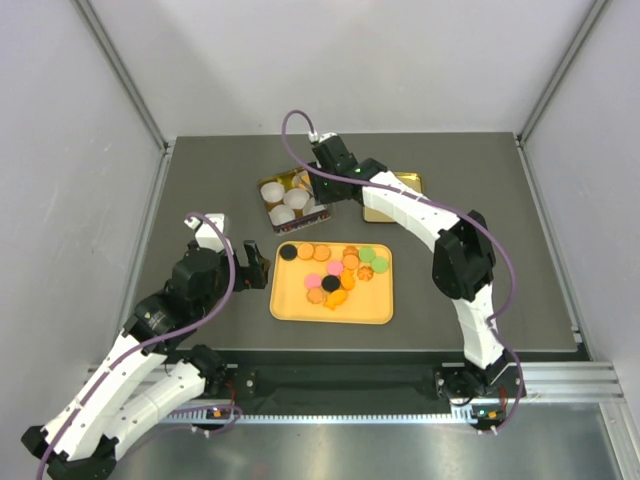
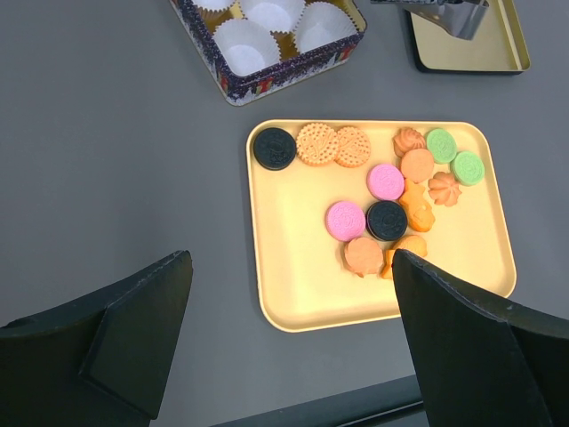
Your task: Pack the cookies
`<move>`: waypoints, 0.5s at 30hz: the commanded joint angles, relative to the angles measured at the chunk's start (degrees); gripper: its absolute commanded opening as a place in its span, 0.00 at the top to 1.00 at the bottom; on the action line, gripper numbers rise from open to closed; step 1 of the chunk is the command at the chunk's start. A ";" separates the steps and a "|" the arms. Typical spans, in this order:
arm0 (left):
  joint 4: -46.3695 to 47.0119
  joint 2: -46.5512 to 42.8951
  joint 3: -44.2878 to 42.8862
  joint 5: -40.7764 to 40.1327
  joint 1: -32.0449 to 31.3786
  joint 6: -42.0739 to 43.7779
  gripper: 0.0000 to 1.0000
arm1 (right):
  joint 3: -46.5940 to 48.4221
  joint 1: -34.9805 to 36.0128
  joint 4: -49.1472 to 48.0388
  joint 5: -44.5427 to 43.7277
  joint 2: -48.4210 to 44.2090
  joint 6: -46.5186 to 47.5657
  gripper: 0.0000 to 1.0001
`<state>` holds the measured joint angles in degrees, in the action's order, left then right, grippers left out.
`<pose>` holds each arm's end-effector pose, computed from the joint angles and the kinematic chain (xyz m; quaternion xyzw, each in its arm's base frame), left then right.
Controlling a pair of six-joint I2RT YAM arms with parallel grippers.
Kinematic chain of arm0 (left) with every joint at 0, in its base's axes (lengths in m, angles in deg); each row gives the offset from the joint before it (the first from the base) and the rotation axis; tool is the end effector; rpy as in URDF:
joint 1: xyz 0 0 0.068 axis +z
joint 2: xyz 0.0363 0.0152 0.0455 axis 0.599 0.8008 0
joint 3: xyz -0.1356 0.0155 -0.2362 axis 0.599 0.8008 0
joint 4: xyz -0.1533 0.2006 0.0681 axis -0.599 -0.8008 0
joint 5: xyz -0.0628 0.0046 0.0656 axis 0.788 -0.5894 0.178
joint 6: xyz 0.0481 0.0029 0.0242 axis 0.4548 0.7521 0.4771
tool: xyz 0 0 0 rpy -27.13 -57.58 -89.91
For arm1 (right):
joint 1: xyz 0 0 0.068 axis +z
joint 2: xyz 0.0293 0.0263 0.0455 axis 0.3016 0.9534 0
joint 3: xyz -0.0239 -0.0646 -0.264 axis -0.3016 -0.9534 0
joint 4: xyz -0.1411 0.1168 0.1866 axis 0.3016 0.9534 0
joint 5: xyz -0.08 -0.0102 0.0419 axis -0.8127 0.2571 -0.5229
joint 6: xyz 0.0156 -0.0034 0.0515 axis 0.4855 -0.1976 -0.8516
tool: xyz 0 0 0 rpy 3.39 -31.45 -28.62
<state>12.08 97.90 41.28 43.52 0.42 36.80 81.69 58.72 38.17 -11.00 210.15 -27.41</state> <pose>0.1085 -0.0667 0.3212 0.0016 0.8458 -0.1544 0.5106 0.3680 0.3148 0.2796 -0.1572 0.9086 0.1277 0.3654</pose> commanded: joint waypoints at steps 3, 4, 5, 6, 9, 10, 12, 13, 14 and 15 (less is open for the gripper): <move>0.27 0.30 -0.17 -0.72 -0.18 -0.12 0.01 | 4.18 -0.65 -2.57 -0.19 -0.47 0.93 0.55; 0.36 0.30 -0.17 -0.72 -0.18 -0.04 0.01 | 4.18 -0.65 -2.48 -0.28 -0.47 0.84 0.55; 0.36 0.39 -0.17 -0.72 -0.18 -0.12 0.01 | 4.18 -0.74 -2.40 -0.36 -0.56 0.84 0.55; 0.27 0.39 -0.08 -0.72 -0.18 -0.12 0.01 | 4.18 -0.65 -2.40 -0.36 -0.56 0.84 0.54; 0.18 0.39 -0.16 -0.72 -0.18 -0.12 0.01 | 4.18 -0.56 -2.13 -0.10 -1.26 0.93 0.54; 0.27 0.39 -0.08 -0.72 -0.18 -0.12 0.01 | 4.27 -0.48 -2.04 -0.01 -1.61 0.84 0.54; 0.36 0.39 -0.08 -0.72 -0.18 -0.12 0.01 | 4.27 -0.30 -1.43 -0.28 -3.01 1.01 0.55; 0.27 0.39 -0.08 -0.72 -0.18 -0.12 0.01 | 4.35 -0.21 -0.99 -0.19 -3.63 1.28 0.55; 0.27 0.39 -0.08 -0.72 -0.18 -0.12 0.01 | 4.27 -0.04 -0.47 -0.36 -5.20 1.28 0.55; 0.36 0.39 -0.16 -0.63 -0.18 -0.12 0.01 | 4.09 0.40 0.58 -0.80 -6.09 1.63 0.55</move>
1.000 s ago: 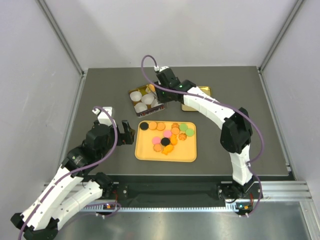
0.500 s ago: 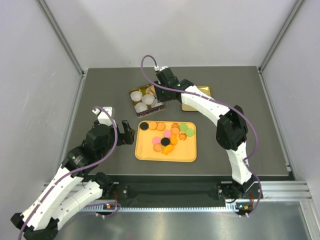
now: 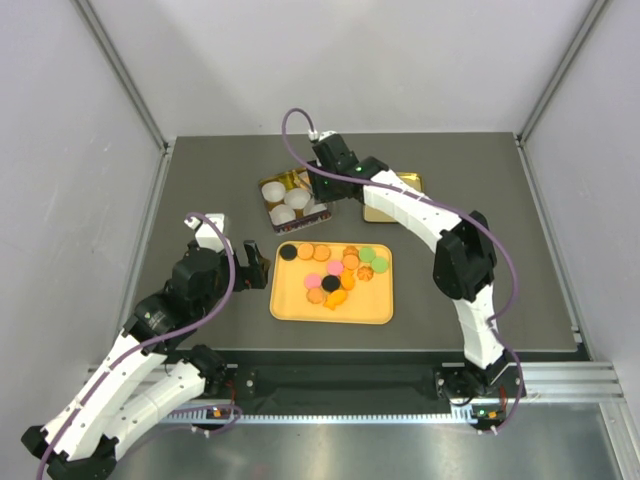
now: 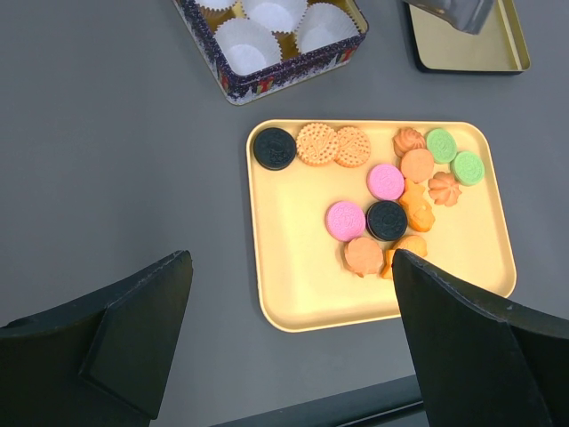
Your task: Pack the cookies
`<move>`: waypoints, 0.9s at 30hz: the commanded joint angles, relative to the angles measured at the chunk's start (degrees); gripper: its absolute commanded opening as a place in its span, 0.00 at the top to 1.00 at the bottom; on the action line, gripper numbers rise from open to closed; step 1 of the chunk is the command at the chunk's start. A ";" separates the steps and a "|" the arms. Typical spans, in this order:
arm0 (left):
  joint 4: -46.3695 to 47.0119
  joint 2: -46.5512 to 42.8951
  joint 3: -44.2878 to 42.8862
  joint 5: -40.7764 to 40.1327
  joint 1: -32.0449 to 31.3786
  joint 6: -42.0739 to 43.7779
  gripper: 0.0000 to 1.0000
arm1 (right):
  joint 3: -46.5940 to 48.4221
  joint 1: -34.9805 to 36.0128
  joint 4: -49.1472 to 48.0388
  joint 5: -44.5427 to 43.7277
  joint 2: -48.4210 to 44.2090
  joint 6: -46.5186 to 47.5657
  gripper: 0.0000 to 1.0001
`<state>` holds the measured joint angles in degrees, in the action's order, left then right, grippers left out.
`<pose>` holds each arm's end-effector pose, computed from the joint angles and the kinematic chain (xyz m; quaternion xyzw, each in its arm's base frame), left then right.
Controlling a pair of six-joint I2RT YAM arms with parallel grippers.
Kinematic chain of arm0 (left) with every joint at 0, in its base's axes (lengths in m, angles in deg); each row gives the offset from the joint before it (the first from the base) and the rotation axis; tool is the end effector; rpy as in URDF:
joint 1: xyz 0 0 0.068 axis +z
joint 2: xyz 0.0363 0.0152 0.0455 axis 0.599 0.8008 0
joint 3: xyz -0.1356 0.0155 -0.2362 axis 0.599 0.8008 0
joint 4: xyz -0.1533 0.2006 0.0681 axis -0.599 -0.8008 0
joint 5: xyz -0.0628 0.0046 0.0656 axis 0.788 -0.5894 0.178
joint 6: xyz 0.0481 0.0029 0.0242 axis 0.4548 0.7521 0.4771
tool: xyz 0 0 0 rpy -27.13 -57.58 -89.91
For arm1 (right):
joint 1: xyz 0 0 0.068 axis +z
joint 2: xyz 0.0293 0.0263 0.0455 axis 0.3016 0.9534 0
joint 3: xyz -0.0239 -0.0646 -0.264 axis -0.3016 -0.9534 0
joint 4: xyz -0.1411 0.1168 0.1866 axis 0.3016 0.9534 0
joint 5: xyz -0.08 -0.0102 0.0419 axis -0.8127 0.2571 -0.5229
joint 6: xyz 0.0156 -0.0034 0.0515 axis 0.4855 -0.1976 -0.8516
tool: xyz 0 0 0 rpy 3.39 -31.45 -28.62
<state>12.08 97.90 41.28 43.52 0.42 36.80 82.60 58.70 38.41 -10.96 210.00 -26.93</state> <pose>0.1085 -0.0667 0.3212 0.0016 0.8458 -0.1544 0.5106 0.3682 0.3148 0.2858 -0.1599 0.9053 0.1298 0.3714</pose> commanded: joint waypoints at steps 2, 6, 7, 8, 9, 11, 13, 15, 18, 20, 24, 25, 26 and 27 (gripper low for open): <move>0.27 0.48 -0.08 -0.63 -0.27 -0.12 0.01 | 1.51 0.86 0.96 -1.20 -9.43 1.41 0.55; 0.36 0.22 -0.08 -0.63 -0.18 -0.12 0.01 | -6.81 2.97 1.14 -1.28 -17.18 1.41 0.55; 0.36 0.13 -0.08 -0.54 -0.18 -0.04 0.01 | -8.41 3.41 1.14 -1.37 -18.76 1.33 0.55; 0.36 0.13 -0.08 -0.46 -0.27 -0.04 0.01 | -10.17 4.11 1.23 -1.37 -21.91 1.15 0.56; 0.36 0.04 -0.08 -0.54 -0.18 -0.04 0.01 | -13.93 5.77 1.14 -2.16 -23.59 1.06 0.56; 0.45 0.04 -0.08 -0.46 -0.18 -0.04 0.01 | -17.72 7.80 1.06 -3.56 -27.90 0.80 0.56; 0.53 0.13 -0.08 -0.37 -0.18 0.05 0.01 | -23.52 11.05 1.14 -5.24 -30.62 0.19 0.56; 0.45 0.04 -0.08 -0.28 -0.18 0.05 0.01 | -29.24 14.13 1.06 -6.91 -34.84 -1.39 0.56; 0.45 0.04 -0.08 -0.19 -0.27 0.05 0.01 | -36.08 17.99 1.05 -8.22 -39.94 -3.68 0.56; 0.45 0.04 -0.08 -0.10 -0.18 0.14 0.01 | -39.44 19.58 0.88 -8.06 -43.46 -5.78 0.56; 0.62 -0.31 -0.08 -0.19 -0.18 0.14 0.01 | -47.25 24.05 1.14 -7.70 -48.03 -9.04 0.57; 0.53 -0.23 -0.08 -0.19 -0.27 0.14 0.01 | -48.15 24.77 1.40 -7.70 -49.09 -9.57 0.57; 0.62 -0.22 -0.08 -0.19 -0.27 0.14 0.01 | -48.94 25.47 1.49 -7.88 -49.44 -10.44 0.57; 0.53 -0.22 -0.08 -0.19 -0.18 0.14 0.01 | -50.08 26.61 1.76 -7.88 -49.71 -10.80 0.57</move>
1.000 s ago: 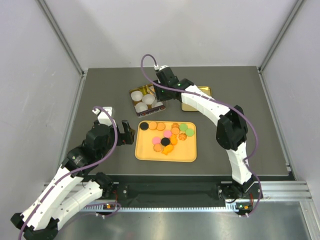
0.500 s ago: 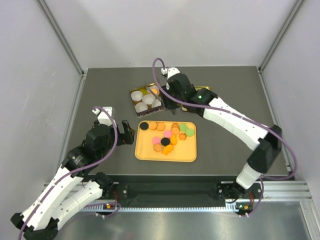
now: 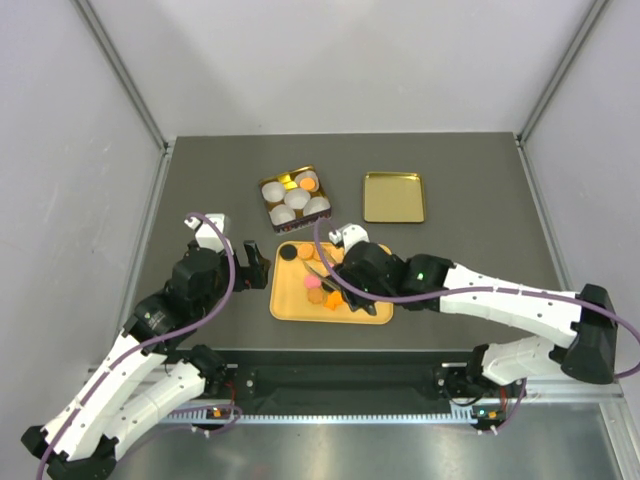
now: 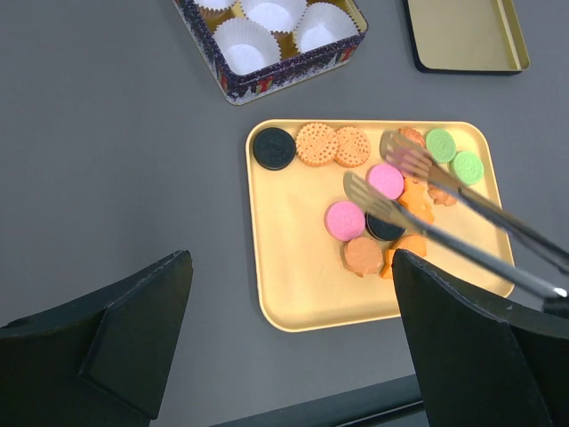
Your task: Pack the cookies
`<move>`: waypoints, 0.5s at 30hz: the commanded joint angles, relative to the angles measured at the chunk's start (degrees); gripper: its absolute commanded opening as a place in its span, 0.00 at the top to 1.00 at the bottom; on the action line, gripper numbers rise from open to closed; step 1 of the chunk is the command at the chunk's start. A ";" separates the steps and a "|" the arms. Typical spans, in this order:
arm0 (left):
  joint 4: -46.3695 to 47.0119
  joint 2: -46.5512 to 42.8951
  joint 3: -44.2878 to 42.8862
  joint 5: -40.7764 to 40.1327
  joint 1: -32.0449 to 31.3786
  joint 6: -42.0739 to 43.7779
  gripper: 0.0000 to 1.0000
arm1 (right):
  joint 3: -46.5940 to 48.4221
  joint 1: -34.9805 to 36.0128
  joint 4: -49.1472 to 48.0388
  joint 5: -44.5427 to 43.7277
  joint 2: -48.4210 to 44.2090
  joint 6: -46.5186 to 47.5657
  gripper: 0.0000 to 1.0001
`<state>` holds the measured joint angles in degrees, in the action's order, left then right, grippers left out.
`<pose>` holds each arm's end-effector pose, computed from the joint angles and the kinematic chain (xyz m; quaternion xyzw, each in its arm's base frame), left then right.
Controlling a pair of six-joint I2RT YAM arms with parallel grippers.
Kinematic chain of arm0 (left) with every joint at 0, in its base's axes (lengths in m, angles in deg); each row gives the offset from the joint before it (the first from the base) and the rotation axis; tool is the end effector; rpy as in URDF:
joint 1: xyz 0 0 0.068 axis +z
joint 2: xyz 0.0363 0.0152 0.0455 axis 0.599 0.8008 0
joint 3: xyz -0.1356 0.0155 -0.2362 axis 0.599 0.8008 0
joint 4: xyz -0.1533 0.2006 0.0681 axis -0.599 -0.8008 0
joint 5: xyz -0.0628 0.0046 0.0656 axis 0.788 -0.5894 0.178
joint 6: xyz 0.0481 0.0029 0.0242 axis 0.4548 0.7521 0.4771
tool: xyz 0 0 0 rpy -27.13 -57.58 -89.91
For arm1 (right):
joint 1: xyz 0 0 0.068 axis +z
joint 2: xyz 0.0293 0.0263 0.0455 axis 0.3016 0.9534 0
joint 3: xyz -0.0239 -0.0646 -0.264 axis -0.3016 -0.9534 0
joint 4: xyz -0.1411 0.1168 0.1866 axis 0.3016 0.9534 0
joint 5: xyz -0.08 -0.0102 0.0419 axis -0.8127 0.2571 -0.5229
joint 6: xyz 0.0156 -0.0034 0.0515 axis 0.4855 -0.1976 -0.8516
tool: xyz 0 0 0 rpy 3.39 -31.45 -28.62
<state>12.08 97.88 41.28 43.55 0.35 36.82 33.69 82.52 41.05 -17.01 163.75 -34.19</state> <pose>0.1083 -0.0668 0.3213 0.0024 0.8458 -0.1549 0.5106 0.1231 0.2424 0.2951 -0.2787 0.8892 0.1572 0.3270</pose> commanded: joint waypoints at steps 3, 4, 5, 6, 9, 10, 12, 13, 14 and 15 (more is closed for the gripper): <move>0.53 -0.20 -0.08 -0.30 -0.12 0.12 0.01 | -2.75 5.51 -0.45 -2.09 -4.25 -5.21 0.57; 0.45 -0.20 -0.08 -0.39 -0.20 0.12 0.01 | -2.93 6.04 -0.27 -2.26 -4.43 -5.57 0.57; 0.45 -0.20 -0.08 -0.39 -0.20 0.12 0.01 | -3.19 6.57 -0.10 -2.35 -4.52 -6.18 0.57; 0.45 -0.29 -0.08 -0.39 -0.20 0.12 0.01 | -3.72 7.44 0.17 -2.87 -4.60 -6.53 0.57; 0.53 -0.20 -0.08 -0.30 -0.20 0.12 0.01 | -4.77 8.77 0.61 -3.23 -4.78 -7.50 0.58; 0.53 -0.20 -0.08 -0.30 -0.20 0.12 0.01 | -4.86 8.86 0.70 -3.23 -4.78 -7.76 0.58; 0.53 -0.11 -0.08 -0.30 -0.20 0.21 0.01 | -4.95 9.56 1.05 -3.49 -4.69 -8.12 0.58; 0.45 -0.11 -0.08 -0.30 -0.12 0.12 0.01 | -4.95 9.82 1.13 -3.67 -4.61 -8.12 0.58; 0.53 -0.20 -0.08 -0.30 -0.20 0.21 0.01 | -4.86 10.00 1.14 -3.58 -4.43 -8.12 0.58; 0.53 -0.29 -0.08 -0.39 -0.12 0.12 0.01 | -4.78 10.09 1.22 -3.76 -4.25 -8.29 0.58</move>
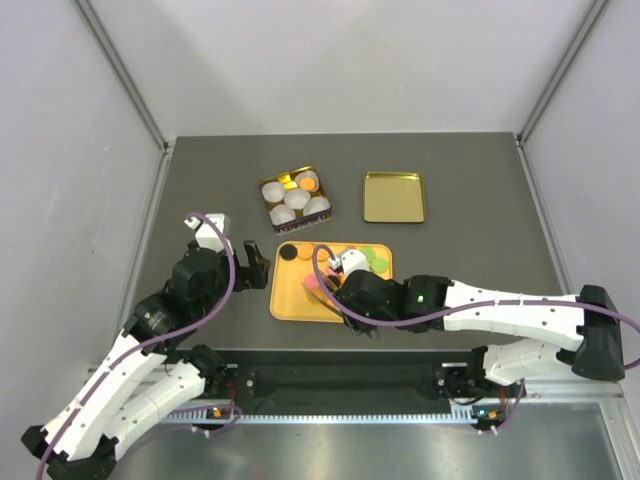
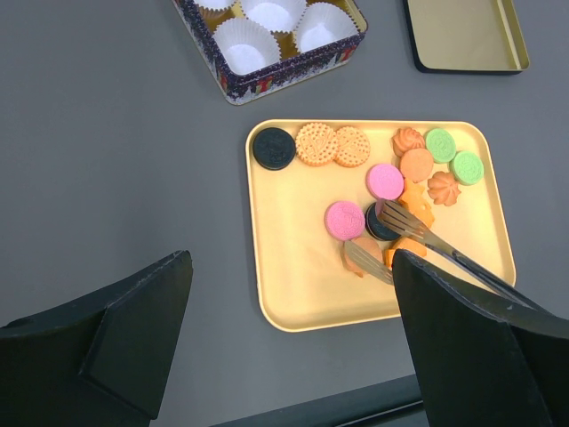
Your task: Pack the cookies
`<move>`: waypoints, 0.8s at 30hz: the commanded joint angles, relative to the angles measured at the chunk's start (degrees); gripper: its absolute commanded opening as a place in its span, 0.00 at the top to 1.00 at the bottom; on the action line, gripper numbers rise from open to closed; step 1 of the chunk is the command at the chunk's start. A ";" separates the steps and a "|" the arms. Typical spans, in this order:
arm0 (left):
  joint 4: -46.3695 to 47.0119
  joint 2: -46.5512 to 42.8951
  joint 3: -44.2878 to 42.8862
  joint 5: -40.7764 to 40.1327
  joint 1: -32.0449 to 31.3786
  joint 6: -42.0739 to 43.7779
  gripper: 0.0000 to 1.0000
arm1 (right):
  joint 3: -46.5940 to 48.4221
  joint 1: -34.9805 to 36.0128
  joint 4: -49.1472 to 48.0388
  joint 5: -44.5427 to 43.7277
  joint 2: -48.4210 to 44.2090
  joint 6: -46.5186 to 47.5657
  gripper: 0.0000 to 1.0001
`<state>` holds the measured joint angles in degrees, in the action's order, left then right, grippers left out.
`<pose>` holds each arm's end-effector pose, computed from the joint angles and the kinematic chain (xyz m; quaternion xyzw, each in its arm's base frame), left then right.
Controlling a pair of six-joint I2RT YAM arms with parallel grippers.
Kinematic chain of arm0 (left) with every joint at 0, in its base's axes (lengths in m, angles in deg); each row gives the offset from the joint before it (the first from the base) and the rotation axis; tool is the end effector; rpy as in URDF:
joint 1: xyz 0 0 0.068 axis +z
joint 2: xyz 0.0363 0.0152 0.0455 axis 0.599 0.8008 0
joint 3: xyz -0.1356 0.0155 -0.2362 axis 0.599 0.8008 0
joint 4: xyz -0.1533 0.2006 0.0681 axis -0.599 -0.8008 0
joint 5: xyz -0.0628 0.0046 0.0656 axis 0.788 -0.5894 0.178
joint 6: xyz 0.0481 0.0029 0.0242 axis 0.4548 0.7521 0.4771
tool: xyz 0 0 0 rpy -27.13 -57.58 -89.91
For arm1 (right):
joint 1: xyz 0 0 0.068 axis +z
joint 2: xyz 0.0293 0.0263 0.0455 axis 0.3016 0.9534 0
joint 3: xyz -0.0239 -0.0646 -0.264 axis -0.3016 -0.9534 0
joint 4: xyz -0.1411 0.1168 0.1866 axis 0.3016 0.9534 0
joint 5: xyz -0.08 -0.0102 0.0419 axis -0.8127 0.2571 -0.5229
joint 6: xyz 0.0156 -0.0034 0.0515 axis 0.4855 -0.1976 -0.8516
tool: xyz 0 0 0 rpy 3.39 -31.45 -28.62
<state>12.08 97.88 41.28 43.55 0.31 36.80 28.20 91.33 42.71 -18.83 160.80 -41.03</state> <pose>0.1083 -0.0668 0.3213 0.0025 0.8458 -0.1552 0.5105 0.0802 0.2396 0.2753 -0.2971 0.8937 0.1624 0.2945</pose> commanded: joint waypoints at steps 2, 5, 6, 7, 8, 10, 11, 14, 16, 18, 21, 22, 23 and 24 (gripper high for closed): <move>0.53 -0.29 -0.08 -0.39 -0.16 0.14 0.01 | 0.97 1.46 -0.26 -2.03 -0.78 -1.19 0.58; 0.53 -0.29 -0.08 -0.39 -0.07 0.14 0.01 | 1.15 1.63 -0.18 -1.94 -0.16 -1.01 0.58; 0.53 -0.29 -0.08 -0.39 -0.16 0.14 0.01 | 1.15 1.81 -0.26 -1.94 -0.07 -1.01 0.58; 0.53 -0.29 -0.08 -0.48 -0.07 0.14 0.01 | 0.98 1.89 -0.18 -1.77 0.02 -1.01 0.58; 0.53 -0.20 -0.08 -0.48 -0.07 0.14 0.01 | 0.89 1.98 -0.17 -1.85 0.02 -1.01 0.58; 0.45 -0.20 -0.08 -0.48 -0.07 0.14 0.01 | 0.62 2.07 -0.18 -1.77 0.02 -1.19 0.58; 0.53 -0.20 -0.08 -0.39 -0.07 0.14 0.01 | 0.54 1.98 -0.17 -1.68 0.02 -1.19 0.58; 0.53 -0.20 -0.08 -0.39 -0.16 0.14 0.01 | 0.71 2.51 -0.26 -1.68 -0.07 -1.45 0.58; 0.45 -0.29 -0.08 -0.39 -0.16 0.14 0.01 | 0.62 2.60 -0.18 -1.68 -0.07 -1.36 0.58; 0.45 -0.20 -0.08 -0.39 -0.07 0.14 0.01 | 0.36 2.69 -0.26 -1.86 0.19 -1.36 0.58; 0.45 -0.29 -0.16 -0.39 -0.16 0.14 0.01 | 0.01 2.69 -0.26 -1.59 0.81 -1.45 0.58; 0.45 -0.29 -0.08 -0.39 -0.07 0.14 0.01 | -0.08 2.69 -0.26 -1.59 1.16 -1.45 0.58; 0.53 -0.29 -0.08 -0.39 -0.07 0.14 0.01 | -0.25 2.69 -0.35 -1.59 1.25 -1.54 0.59; 0.53 -0.29 -0.08 -0.39 -0.16 0.14 0.01 | -0.43 2.69 -0.35 -1.77 1.16 -1.54 0.58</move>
<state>12.08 97.88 41.28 43.55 0.31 36.80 28.05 92.93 43.06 -19.11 161.63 -41.94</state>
